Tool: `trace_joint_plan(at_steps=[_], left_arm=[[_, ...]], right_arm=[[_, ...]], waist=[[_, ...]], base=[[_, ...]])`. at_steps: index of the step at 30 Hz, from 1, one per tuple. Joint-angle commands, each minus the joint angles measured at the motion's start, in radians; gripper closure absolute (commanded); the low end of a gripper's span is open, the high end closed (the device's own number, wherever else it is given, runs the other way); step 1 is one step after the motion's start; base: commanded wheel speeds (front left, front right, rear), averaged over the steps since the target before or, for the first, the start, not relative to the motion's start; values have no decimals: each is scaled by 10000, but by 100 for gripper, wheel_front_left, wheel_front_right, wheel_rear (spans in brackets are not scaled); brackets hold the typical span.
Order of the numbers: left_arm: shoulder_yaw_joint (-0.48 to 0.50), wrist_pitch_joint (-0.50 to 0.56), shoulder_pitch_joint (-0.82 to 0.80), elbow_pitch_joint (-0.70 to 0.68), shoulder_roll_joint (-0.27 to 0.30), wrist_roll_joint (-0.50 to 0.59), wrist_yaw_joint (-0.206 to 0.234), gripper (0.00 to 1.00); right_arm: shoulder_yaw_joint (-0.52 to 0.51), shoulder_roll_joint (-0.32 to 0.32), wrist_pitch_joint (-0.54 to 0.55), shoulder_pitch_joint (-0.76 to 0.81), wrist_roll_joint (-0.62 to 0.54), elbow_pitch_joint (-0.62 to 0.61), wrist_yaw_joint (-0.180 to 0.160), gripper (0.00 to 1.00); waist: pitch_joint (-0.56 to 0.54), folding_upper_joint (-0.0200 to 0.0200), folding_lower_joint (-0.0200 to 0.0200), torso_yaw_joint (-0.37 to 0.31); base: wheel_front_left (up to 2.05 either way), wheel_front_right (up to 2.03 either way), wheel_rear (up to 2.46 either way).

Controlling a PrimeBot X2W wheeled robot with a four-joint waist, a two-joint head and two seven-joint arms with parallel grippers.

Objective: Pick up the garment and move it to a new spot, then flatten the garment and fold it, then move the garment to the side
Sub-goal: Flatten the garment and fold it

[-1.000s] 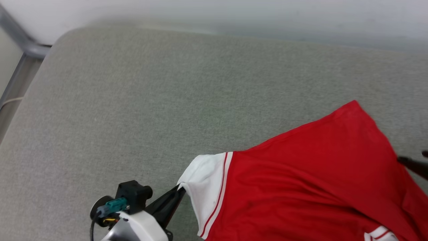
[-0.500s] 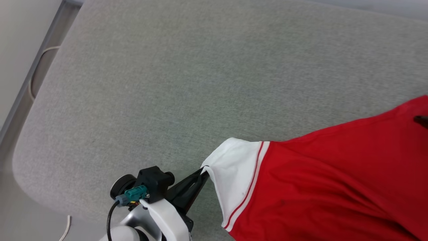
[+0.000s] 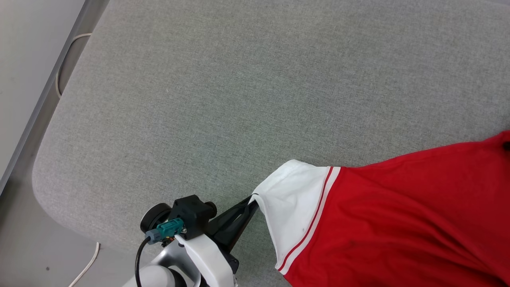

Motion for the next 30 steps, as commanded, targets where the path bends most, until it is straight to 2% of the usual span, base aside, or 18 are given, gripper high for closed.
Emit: trace_joint_plan(at_steps=[1,4,11,14,22,30], left_arm=[[26,-25,-87,12,10,32,37,100],[40,1,-82,50,58,-6,45,100],[112,-21,2,211,161,-88,137,100],[287,-54,79,308,215,-35,437,100],[784,10,122,63,643,-99,925,100],[1538,17,-174,-352,1209,-132,1370,100]], right_arm=[[490,365,89,820,176,501,1,100],[769,320,-79,909,347,580,1,100],[1038,348,-1422,449,799,522,-1,100],[951,428,-2075,277,1134,574,-1,100],[1231,-146,-4672,114,1891,421,-2,100],[1515,-487,-6262,78,2257,79,-4,100]], waist=[[3,0,0,-9],[-65,0,0,-47],[-599,0,0,-294],[-956,0,0,-450],[-2089,0,0,-1003],[-2923,0,0,-1676]], base=[[0,0,0],[0,0,0],[0,0,0],[0,0,0],[0,0,0],[0,0,0]])
